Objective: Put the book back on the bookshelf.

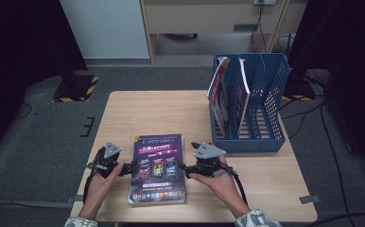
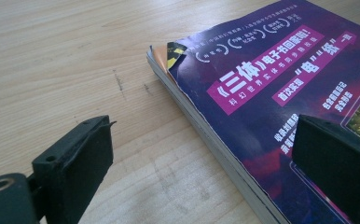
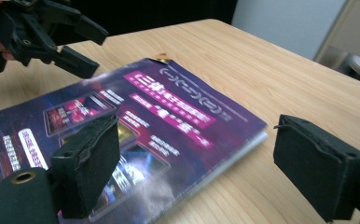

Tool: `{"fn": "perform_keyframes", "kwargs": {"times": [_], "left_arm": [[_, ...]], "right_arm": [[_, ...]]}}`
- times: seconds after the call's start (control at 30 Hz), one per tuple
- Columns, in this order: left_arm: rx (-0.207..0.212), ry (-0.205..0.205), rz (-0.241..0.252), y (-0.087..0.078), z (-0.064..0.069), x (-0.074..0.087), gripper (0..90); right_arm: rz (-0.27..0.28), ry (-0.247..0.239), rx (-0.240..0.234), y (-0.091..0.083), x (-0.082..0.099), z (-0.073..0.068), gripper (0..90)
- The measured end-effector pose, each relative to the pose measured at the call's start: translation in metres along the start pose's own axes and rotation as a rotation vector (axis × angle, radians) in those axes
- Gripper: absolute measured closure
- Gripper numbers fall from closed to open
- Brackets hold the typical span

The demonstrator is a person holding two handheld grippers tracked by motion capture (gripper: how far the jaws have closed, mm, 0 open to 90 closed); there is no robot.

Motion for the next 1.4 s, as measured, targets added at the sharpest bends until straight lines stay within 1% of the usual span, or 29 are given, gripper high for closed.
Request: {"fn": "perform_keyframes", "kwargs": {"times": [0.07, 0.1, 0.2, 0.23, 0.27, 0.3, 0.33, 0.37, 0.4, 0.43, 0.53, 0.6, 0.63, 0.7, 0.73, 0.8, 0.83, 0.87, 0.9, 1.0, 1.03, 1.13, 1.2, 1.33, 1.4], "left_arm": [[-0.007, -0.004, 0.002, -0.001, -0.001, 0.000, 5.5], [-0.006, -0.002, 0.000, -0.002, -0.002, 0.001, 5.6], [-0.001, 0.000, 0.000, -0.001, -0.002, 0.001, 6.0], [-0.004, -0.002, 0.001, 0.000, -0.002, 0.001, 6.2], [-0.005, 0.003, -0.003, 0.001, -0.002, 0.001, 6.6], [-0.004, 0.001, -0.002, 0.002, -0.002, 0.000, 7.8], [-0.003, 0.001, -0.002, 0.003, -0.001, -0.001, 8.2], [-0.003, 0.002, 0.000, 0.003, -0.001, -0.002, 8.4], [0.000, 0.005, 0.002, 0.004, 0.000, -0.003, 8.8], [0.001, 0.008, 0.003, 0.004, 0.000, -0.003, 9.9], [0.006, 0.013, 0.000, 0.004, 0.002, -0.003, 10.3], [0.010, 0.014, -0.005, 0.004, 0.003, -0.002, 10.3], [0.013, 0.012, -0.007, 0.004, 0.003, -0.002, 10.4], [0.024, 0.004, -0.014, 0.005, 0.004, 0.000, 10.5], [0.025, 0.002, -0.013, 0.006, 0.005, 0.000, 10.5], [0.039, -0.003, -0.015, 0.008, 0.007, 0.000, 11.6], [0.043, 0.001, -0.018, 0.008, 0.008, 0.000, 12.9], [0.040, 0.014, -0.022, 0.009, 0.009, 0.000, 13.7], [0.044, 0.021, -0.024, 0.009, 0.011, 0.000, 17.0], [0.054, 0.043, -0.046, 0.012, 0.015, 0.002, 20.4], [0.052, 0.052, -0.051, 0.013, 0.016, 0.003, 24.0], [0.048, 0.044, -0.055, 0.015, 0.017, 0.002, 28.1], [0.033, 0.052, -0.052, 0.015, 0.017, 0.001, 32.2], [0.044, 0.045, -0.046, 0.017, 0.022, -0.001, 37.9], [0.040, 0.043, -0.046, 0.018, 0.023, -0.001, 40.2]], "right_arm": [[0.005, -0.002, -0.017, 0.007, -0.003, -0.002, 15.8], [0.012, -0.001, -0.023, 0.012, -0.007, -0.002, 17.7], [0.028, 0.014, -0.042, 0.024, -0.017, -0.002, 20.3], [0.026, 0.005, -0.057, 0.030, -0.019, -0.002, 24.7], [0.021, 0.002, -0.070, 0.033, -0.019, -0.003, 25.3], [0.013, 0.012, -0.088, 0.037, -0.018, -0.005, 25.0], [-0.002, 0.020, -0.089, 0.040, -0.016, -0.005, 24.8], [-0.014, 0.018, -0.094, 0.042, -0.012, -0.007, 27.4], [-0.021, 0.017, -0.108, 0.041, -0.010, -0.010, 27.9], [-0.039, 0.021, -0.118, 0.040, -0.006, -0.012, 26.7], [-0.042, 0.054, -0.113, 0.036, 0.000, -0.012, 25.9], [-0.049, 0.046, -0.105, 0.034, 0.004, -0.012, 23.7], [-0.064, 0.052, -0.112, 0.033, 0.008, -0.013, 21.8], [-0.070, 0.066, -0.108, 0.032, 0.012, -0.013, 19.9], [-0.086, 0.078, -0.108, 0.032, 0.017, -0.012, 17.8], [-0.099, 0.085, -0.113, 0.034, 0.022, -0.013, 17.5], [-0.108, 0.084, -0.116, 0.035, 0.024, -0.014, 17.3], [-0.112, 0.081, -0.115, 0.036, 0.025, -0.014, 17.1], [-0.120, 0.093, -0.118, 0.036, 0.026, -0.015, 16.0], [-0.132, 0.106, -0.129, 0.037, 0.029, -0.017, 14.9], [-0.138, 0.112, -0.135, 0.037, 0.030, -0.018, 14.3], [-0.150, 0.116, -0.148, 0.038, 0.032, -0.021, 13.3], [-0.159, 0.111, -0.153, 0.039, 0.034, -0.022, 12.2], [-0.191, 0.110, -0.164, 0.042, 0.040, -0.025, 11.0], [-0.202, 0.108, -0.166, 0.043, 0.042, -0.024, 10.3]]}}
Point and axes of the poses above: each handheld gripper's, and its own axes: y roughly forward along the jaws, x roughly out of its underside, z roughly to its right, the point moved 10 cm from there along y, roughly forward along the jaws, and after that the axes turned 3 degrees about x, right-handed, at the moved point
